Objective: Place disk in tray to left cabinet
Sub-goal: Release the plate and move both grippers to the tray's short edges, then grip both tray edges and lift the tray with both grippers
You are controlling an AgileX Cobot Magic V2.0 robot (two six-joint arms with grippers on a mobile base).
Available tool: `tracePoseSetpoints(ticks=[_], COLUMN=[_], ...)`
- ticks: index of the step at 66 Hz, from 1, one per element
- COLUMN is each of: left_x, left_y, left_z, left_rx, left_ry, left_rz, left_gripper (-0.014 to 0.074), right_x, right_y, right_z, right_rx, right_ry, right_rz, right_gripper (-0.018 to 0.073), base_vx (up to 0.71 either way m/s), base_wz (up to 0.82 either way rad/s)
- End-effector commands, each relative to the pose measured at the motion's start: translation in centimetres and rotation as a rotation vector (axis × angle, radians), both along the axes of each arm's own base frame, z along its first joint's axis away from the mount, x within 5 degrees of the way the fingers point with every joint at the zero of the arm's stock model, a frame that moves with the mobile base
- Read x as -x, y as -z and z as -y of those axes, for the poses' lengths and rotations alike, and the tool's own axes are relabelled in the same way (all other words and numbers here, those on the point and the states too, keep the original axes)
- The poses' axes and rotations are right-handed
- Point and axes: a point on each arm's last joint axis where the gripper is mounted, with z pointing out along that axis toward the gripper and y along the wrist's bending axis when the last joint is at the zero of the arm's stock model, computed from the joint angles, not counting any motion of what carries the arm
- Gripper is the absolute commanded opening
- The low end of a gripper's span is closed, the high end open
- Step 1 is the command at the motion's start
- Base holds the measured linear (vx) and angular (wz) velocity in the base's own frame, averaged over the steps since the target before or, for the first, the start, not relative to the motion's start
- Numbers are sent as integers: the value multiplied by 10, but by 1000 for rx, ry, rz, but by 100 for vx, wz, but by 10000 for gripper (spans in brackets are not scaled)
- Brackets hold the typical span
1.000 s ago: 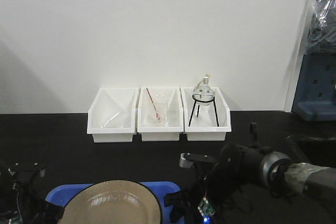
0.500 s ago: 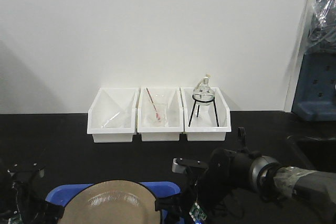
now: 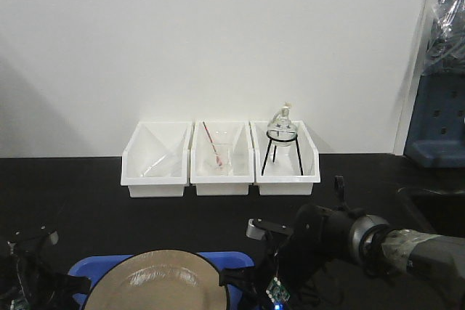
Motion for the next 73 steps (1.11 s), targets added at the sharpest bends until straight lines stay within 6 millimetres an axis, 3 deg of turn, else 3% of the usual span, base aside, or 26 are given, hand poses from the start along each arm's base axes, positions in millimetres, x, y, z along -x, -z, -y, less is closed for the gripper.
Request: tracePoseSetpoints(ticks=[1, 19, 45, 73], left_x=[7, 11, 13, -4], left_y=[-22, -38, -83, -153], left_z=[28, 34, 40, 46], left_rx=[189, 270, 386, 497], left_ry=[19, 22, -60, -86], left_rz=[-48, -49, -67, -74], left_gripper=[-10, -4, -1, -1], right_x=[5, 6, 2, 11], right_y=[-20, -48, -90, -158], right_z=[-10, -6, 37, 61], right_rx=[-70, -129, -222, -326], right_ry=[19, 70, 183, 209], right_rz=[-17, 3, -27, 75], right_gripper=[-10, -8, -5, -5], base_vx=[0, 0, 0, 0], base_wz=[0, 0, 0, 0])
